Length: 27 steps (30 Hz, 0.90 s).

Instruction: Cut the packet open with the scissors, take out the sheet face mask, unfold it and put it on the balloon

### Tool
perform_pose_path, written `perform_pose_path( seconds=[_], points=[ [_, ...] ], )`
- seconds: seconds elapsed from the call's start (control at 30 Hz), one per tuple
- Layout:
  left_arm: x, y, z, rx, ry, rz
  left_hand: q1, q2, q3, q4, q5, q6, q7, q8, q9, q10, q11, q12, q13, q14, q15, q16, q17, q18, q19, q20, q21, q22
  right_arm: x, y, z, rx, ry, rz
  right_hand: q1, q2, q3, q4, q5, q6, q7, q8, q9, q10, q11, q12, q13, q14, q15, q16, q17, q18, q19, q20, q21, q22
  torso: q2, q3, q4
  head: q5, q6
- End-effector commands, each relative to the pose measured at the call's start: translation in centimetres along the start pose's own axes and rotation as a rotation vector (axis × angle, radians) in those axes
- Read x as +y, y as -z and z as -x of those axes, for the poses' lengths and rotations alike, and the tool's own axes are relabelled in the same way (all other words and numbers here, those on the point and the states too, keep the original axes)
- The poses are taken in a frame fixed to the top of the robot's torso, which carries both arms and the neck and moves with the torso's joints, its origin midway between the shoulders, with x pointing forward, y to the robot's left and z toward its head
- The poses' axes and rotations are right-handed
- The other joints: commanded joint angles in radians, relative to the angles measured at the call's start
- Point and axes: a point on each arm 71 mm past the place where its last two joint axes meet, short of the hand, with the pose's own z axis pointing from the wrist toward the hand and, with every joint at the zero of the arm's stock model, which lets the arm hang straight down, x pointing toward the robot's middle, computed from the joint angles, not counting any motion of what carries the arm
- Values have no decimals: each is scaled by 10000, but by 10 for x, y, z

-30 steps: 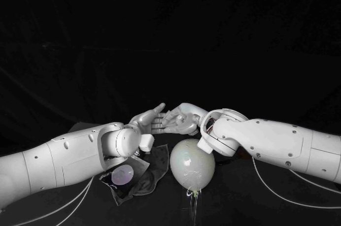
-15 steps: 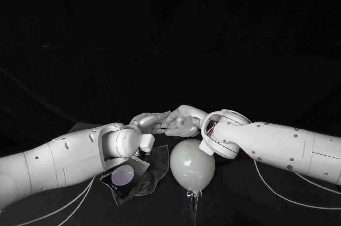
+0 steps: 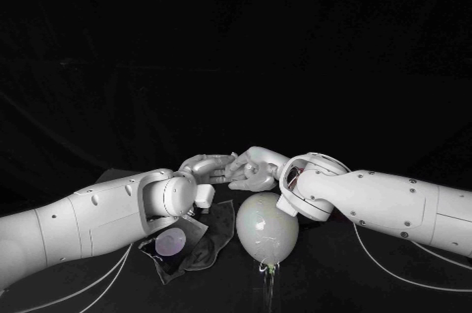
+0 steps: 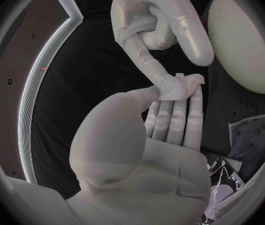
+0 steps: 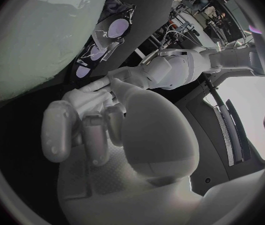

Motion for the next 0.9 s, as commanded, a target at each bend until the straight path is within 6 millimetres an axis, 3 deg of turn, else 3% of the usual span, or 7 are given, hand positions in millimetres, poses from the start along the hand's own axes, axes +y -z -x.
perform_pose_path(
  seconds=[0.03, 0.07, 0.27, 0.9],
  points=[
    [-5, 0, 3, -587, -202, -535, -43, 164, 97, -9, 27, 109, -24, 111, 103, 184, -41, 7, 4, 149, -26, 72, 23, 147, 137, -15, 108, 24, 2, 2, -2, 97, 142, 199, 18, 19, 9, -61, -14, 33, -25, -47, -12, 511, 43, 53, 1315, 1042, -77, 35, 2634, -63, 46, -26, 19, 1931, -3, -1, -7, 9, -24],
    [-5, 0, 3, -663, -219, -589, -343, -105, -261, 89, -11, 242, -64, 264, 187, 325, -66, 49, 23, 253, -29, 131, 56, 134, 211, 5, 124, 23, 2, 3, -2, 98, 143, 202, 18, 19, 9, -61, -14, 33, -25, -47, -12, 511, 43, 53, 1315, 1042, -77, 35, 2634, -63, 46, -26, 19, 1931, -4, -1, -9, 12, -28],
    [-9, 1, 4, -958, -295, -1127, -433, 20, -490, 125, -9, 209, -175, 516, 370, 513, -173, 8, 5, 380, -134, 202, 119, 145, 422, -55, 127, -6, 0, 6, -1, 109, 232, 138, -90, -6, -20, -40, -15, 70, -9, -87, -53, 508, 69, 32, 1302, 1042, -72, 35, 2634, -64, 45, -42, 14, 1928, -3, -2, -5, 18, -41],
    [-21, 2, -5, -697, -150, -2000, -421, 127, -604, 94, -8, -25, -201, 802, 628, 595, -181, -159, -12, 234, -108, 112, 133, 129, 466, -59, -19, -71, -6, 0, -6, 144, 401, -156, -278, 10, -60, 18, -15, 107, 105, -194, -143, 502, 173, 3, 1287, 1042, 4, 35, 2634, -68, 38, -11, -4, 1921, -1, -5, 1, 48, -54]
  ],
)
